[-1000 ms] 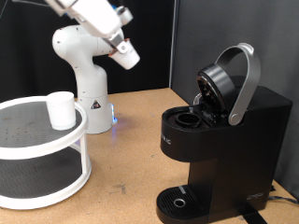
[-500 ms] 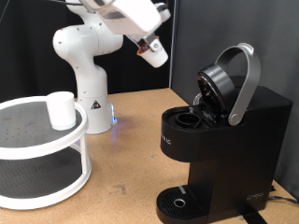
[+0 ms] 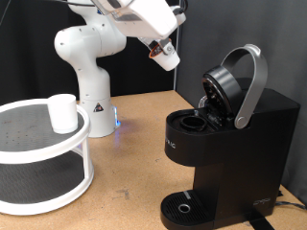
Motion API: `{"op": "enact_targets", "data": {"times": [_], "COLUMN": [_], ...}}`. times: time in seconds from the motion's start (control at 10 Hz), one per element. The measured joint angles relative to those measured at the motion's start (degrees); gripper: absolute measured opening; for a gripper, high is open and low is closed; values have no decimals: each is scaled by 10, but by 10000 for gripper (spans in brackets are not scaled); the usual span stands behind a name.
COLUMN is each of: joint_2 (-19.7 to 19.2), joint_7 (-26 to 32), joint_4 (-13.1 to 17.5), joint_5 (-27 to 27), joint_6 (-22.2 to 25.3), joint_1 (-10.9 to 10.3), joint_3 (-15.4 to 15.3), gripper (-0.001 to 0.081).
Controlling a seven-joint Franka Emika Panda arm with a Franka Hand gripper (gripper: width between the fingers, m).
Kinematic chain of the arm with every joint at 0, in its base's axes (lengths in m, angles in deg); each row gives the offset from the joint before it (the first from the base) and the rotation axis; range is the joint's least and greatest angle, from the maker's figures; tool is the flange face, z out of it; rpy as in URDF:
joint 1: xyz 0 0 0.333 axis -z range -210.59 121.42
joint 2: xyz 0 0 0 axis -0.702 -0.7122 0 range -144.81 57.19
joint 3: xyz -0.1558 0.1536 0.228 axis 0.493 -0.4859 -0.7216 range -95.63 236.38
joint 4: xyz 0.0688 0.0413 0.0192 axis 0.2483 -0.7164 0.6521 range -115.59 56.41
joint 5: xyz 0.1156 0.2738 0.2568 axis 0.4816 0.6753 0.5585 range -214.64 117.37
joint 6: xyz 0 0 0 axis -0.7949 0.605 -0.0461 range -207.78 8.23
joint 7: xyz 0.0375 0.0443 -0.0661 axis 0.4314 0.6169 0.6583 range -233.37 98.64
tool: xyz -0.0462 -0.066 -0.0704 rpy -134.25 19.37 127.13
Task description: Make a cup of coffee with the keurig machine
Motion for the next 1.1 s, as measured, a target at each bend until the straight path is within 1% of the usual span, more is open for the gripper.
{"op": "enact_targets", "data": {"times": [0.2,0.7,1.1], "joint_2": [-6,-37,-56], "joint_7": [-2,-16,-40], "joint_4": [-13,-34,-54], "joint_5": [-3,-9,-35], "joint_6": [-24,-86,-136], "joint_1": [0,-2,-2], "joint_3": [-8,-52,-81], "gripper": [428,428,428]}}
